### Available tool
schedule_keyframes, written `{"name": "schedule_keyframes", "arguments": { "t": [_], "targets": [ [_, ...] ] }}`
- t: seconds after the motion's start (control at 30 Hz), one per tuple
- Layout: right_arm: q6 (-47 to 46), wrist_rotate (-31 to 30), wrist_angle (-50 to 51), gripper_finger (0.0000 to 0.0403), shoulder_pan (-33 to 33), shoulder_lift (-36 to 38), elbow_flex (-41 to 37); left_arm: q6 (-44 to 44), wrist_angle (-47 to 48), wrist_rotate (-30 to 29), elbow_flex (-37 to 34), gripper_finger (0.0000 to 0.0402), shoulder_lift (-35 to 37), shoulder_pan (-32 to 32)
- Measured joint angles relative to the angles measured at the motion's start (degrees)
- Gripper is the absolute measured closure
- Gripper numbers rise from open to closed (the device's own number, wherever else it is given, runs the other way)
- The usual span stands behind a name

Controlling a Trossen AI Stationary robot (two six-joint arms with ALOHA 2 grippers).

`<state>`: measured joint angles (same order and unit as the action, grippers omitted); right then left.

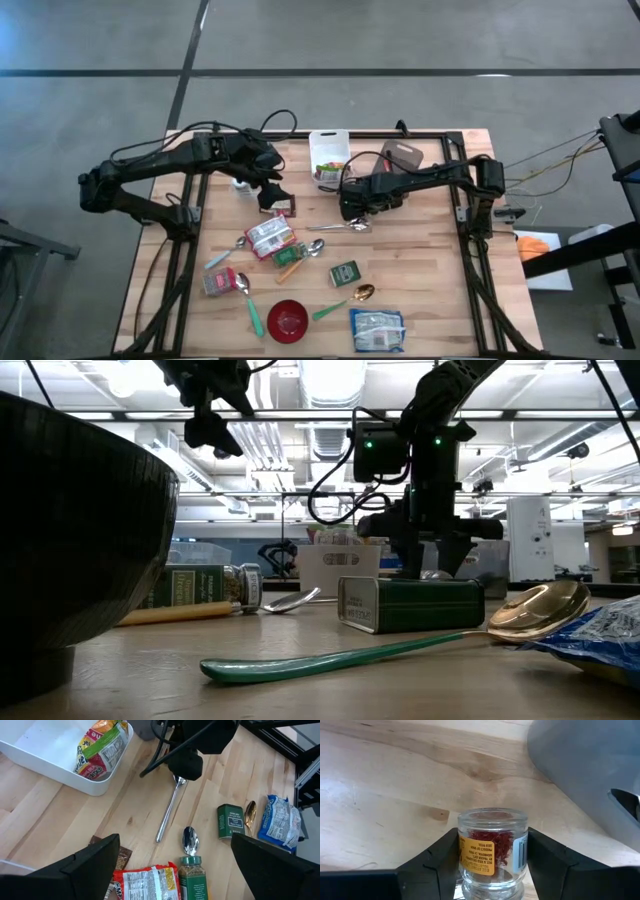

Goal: Pick & Place Food Item
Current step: Put the brown seasoning bottle into the transparent bin

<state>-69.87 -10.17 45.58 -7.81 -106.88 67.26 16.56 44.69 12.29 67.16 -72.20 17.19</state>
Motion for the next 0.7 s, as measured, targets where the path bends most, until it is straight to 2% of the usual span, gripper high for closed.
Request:
{"name": "schedule_keyframes", "arguments": {
  "t": [0.27,0.7],
  "targets": [
    [-0.02,-0.02,-0.06,0.0220,0.07,3.03,0.86,0.00,0.37,0.00,0.00,0.0014,0.02,0.00],
    [-2.28,-1.40,-2.63,0.0220,1.85,13.22,0.85,0.58,0.56,-0.01,0.00,0.0014,0.01,0.00]
  ]
}}
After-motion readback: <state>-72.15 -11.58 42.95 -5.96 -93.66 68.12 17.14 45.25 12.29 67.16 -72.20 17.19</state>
